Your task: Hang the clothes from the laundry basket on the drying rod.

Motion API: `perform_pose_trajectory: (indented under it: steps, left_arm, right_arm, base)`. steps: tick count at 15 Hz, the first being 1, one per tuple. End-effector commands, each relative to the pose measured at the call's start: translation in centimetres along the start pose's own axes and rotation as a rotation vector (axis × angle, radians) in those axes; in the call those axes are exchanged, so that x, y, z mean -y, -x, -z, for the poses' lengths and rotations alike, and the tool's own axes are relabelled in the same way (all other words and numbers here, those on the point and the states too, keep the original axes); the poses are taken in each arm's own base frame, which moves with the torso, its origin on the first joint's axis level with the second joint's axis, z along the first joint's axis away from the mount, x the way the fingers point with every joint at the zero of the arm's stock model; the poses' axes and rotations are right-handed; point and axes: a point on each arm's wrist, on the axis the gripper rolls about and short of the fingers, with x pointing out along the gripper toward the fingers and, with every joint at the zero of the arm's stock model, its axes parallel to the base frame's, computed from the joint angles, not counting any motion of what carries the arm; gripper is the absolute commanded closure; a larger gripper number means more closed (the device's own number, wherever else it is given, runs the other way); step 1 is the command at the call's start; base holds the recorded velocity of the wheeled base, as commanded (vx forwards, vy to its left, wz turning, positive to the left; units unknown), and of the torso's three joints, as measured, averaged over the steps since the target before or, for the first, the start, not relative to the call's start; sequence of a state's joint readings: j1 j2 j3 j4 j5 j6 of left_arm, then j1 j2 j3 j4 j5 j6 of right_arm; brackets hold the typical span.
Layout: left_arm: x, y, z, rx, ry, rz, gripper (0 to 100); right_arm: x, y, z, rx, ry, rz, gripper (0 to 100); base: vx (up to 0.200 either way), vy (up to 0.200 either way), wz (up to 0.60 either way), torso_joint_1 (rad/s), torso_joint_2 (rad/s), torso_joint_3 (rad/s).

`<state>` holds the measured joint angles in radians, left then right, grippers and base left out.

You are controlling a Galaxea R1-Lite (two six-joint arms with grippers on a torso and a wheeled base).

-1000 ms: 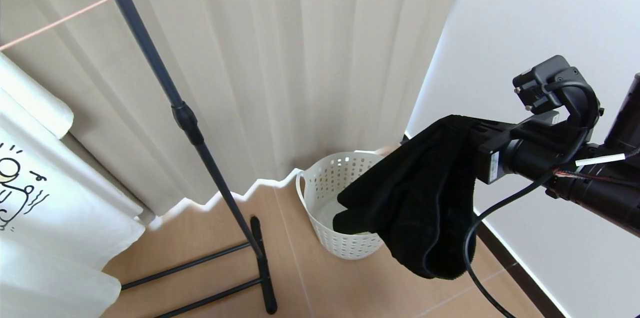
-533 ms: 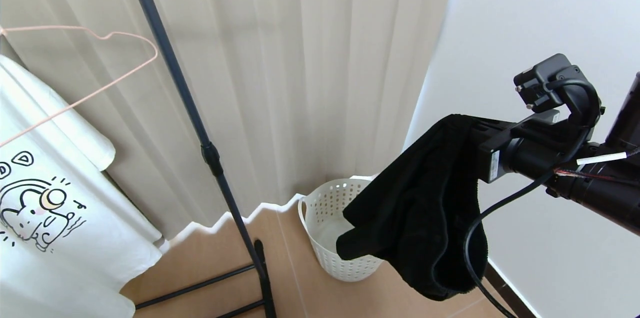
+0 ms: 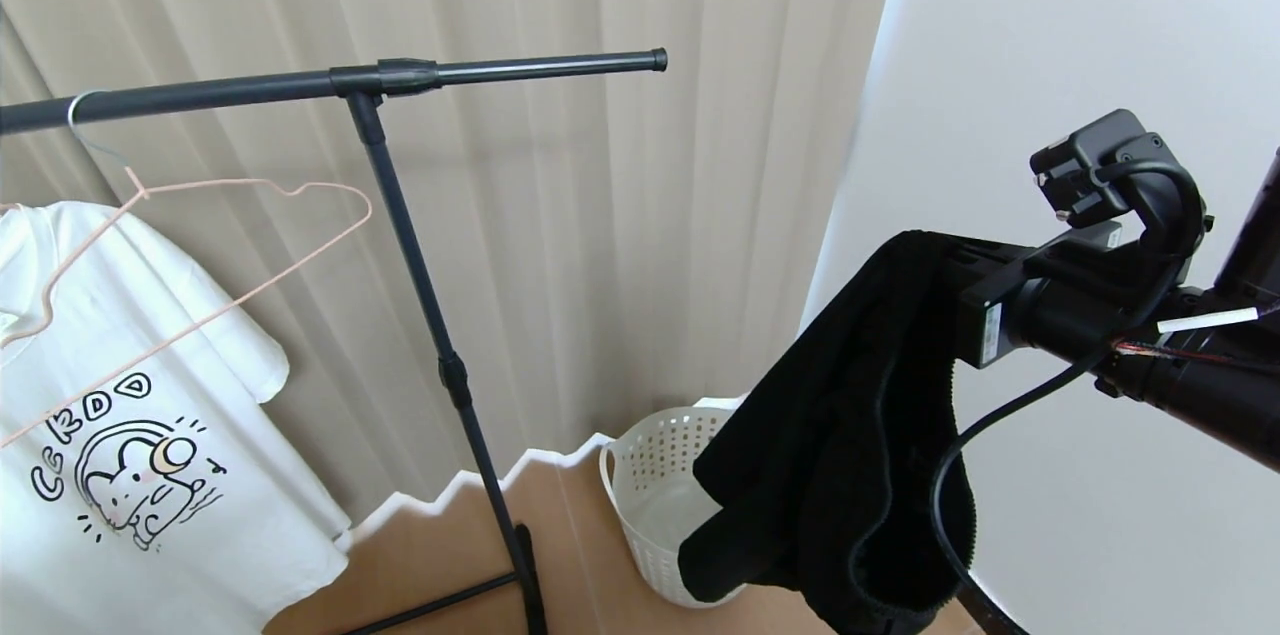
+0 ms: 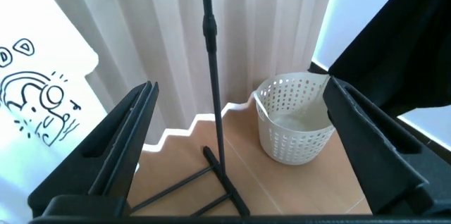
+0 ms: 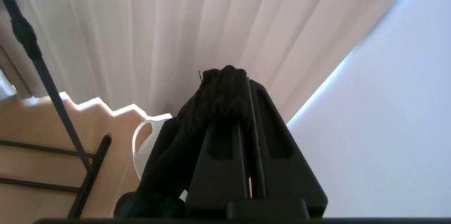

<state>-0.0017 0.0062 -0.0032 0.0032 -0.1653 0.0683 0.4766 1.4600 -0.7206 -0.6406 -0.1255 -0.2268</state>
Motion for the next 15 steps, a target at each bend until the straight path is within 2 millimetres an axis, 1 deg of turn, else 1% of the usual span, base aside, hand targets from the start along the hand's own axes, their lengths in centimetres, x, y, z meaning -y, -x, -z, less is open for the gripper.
perform_pose_trajectory:
  steps: [1, 4, 6, 9, 15]
  left_arm:
    - [0.00, -0.01, 0.00, -0.001, 0.001, 0.000, 0]
    - [0.00, -0.01, 0.00, -0.002, 0.001, -0.001, 0]
    - [0.00, -0.01, 0.00, -0.002, 0.001, -0.001, 0]
    - [0.00, -0.01, 0.00, -0.002, 0.003, -0.001, 0]
    - [0.00, -0.01, 0.00, -0.002, 0.000, -0.001, 0]
  right_arm:
    - [-0.06, -0.16, 0.12, -0.005, 0.003, -0.001, 100]
    - [-0.13, -0.10, 0.47, -0.018, 0.004, -0.003, 100]
    - [-0.05, 0.12, 0.27, -0.009, 0.004, -0.001, 100]
    - [-0.15, -0.13, 0.54, -0.021, 0.006, -0.002, 100]
    - [-0.21, -0.22, 0.77, -0.029, 0.010, -0.006, 100]
  base:
    - [0.000, 0.000, 0.00, 0.251, -0.58, -0.325]
    - [0.000, 0.000, 0.00, 0.255, -0.60, -0.247]
    - [0.000, 0.000, 0.00, 0.202, -0.48, -0.088]
    - [0.000, 0.000, 0.00, 0.173, -0.41, -0.077]
    - [0.000, 0.000, 0.00, 0.166, -0.37, -0.203]
